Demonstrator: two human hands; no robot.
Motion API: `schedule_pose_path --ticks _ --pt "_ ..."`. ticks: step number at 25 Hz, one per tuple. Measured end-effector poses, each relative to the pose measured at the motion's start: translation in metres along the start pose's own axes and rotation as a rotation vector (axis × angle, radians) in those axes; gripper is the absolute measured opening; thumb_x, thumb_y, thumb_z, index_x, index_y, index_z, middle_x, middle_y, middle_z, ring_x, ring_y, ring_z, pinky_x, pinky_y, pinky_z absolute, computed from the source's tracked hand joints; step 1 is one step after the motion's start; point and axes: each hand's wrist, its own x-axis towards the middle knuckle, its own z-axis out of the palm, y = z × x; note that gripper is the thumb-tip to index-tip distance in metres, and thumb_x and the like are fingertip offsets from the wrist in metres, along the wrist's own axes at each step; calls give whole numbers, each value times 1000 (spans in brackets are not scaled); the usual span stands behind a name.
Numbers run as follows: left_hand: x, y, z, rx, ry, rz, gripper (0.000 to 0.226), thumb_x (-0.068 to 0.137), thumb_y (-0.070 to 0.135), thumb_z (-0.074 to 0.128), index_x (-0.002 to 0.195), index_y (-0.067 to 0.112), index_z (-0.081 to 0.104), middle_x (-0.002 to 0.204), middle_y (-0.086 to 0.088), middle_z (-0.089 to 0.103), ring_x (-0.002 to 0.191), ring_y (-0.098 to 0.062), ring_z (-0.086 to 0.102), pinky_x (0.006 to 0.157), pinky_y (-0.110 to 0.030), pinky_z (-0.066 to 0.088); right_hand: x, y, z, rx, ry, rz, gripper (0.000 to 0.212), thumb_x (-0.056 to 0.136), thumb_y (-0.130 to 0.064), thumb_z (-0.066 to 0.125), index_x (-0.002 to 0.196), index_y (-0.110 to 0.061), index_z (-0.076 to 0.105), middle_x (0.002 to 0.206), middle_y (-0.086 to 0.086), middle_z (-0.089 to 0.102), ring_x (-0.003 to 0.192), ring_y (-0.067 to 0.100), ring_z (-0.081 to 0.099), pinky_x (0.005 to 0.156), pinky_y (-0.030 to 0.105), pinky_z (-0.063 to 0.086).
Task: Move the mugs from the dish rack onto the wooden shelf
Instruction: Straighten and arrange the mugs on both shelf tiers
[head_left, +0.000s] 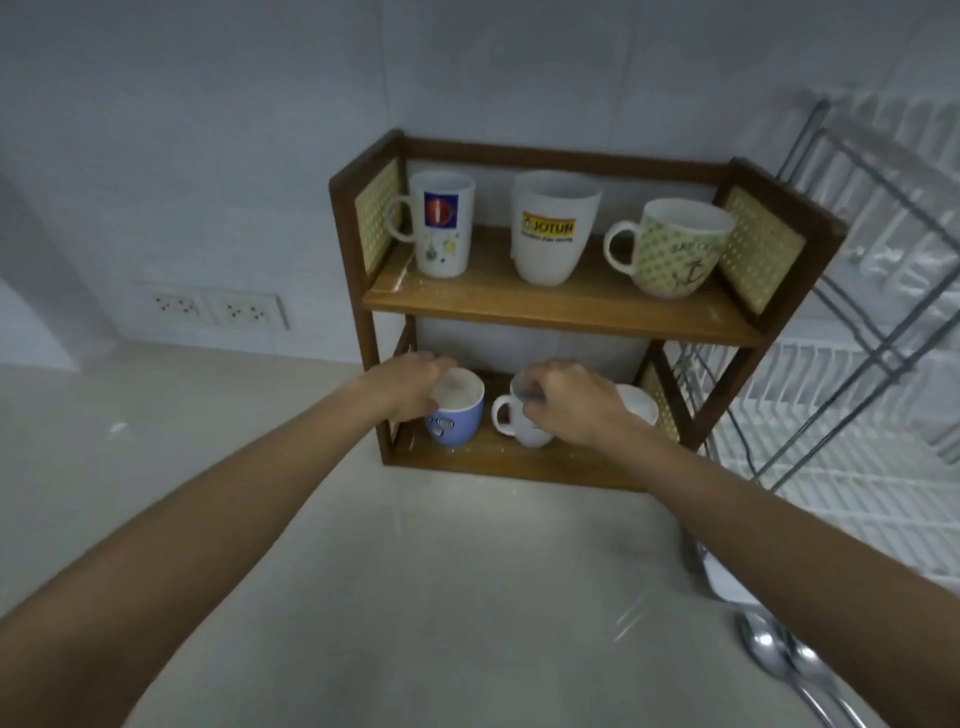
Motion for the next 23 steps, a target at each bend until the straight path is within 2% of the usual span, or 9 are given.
schedule_pose_path --ticks 3,5,7,10,12,14,18,23 --pt "26 -5 11 18 -149 -50 86 79 37 73 148 19 25 151 -11 36 135 -30 39 109 -41 37 38 14 14 -138 -200 50 73 80 -41 64 144 -27 32 150 6 34 133 31 36 104 47 35" --pt "40 -1 16 36 -218 -56 94 78 41 73 150 20 18 156 -8 27 138 -31 34 111 -42 34 58 22 18 -193 -324 51 93 76 -44 69 150 -35 12 160 1 11 142 30 19 110 50 24" --pt "51 2 22 92 -266 -50 96 78 40 73 151 21 14 157 -8 24 138 -32 34 110 -43 35 72 27 22 -232 -458 46 102 75 -44 72 149 -38 2 162 0 1 145 31 12 113 51 24" --pt "58 -3 26 104 -251 -58 99 75 36 77 151 21 14 154 -10 30 135 -32 38 108 -42 39 82 28 24 -254 -537 13 103 75 -38 75 151 -33 5 159 8 14 141 34 23 109 47 33" --pt "61 -9 29 83 -196 -50 96 72 38 78 148 21 22 147 -11 41 129 -32 45 104 -42 43 84 29 23 -262 -504 -42 100 74 -37 77 150 -30 14 153 10 29 134 33 35 103 44 41" --pt "65 -11 33 126 -160 -71 91 71 46 76 144 20 29 140 -13 49 122 -33 51 98 -43 48 83 30 22 -250 -452 -49 96 72 -42 77 149 -32 21 149 8 37 128 31 42 97 41 45" --pt "75 -15 42 168 -119 -191 98 71 59 68 147 22 19 145 -15 39 128 -35 44 99 -47 46 84 28 25 -194 -381 -28 88 71 -44 77 145 -30 32 143 8 45 122 31 48 93 41 48" --pt "86 -20 46 138 -90 -213 96 70 60 68 146 25 19 148 -16 33 131 -37 39 101 -50 44 91 27 29 -178 -338 -7 81 70 -45 77 139 -27 39 136 9 51 116 31 52 90 42 51"
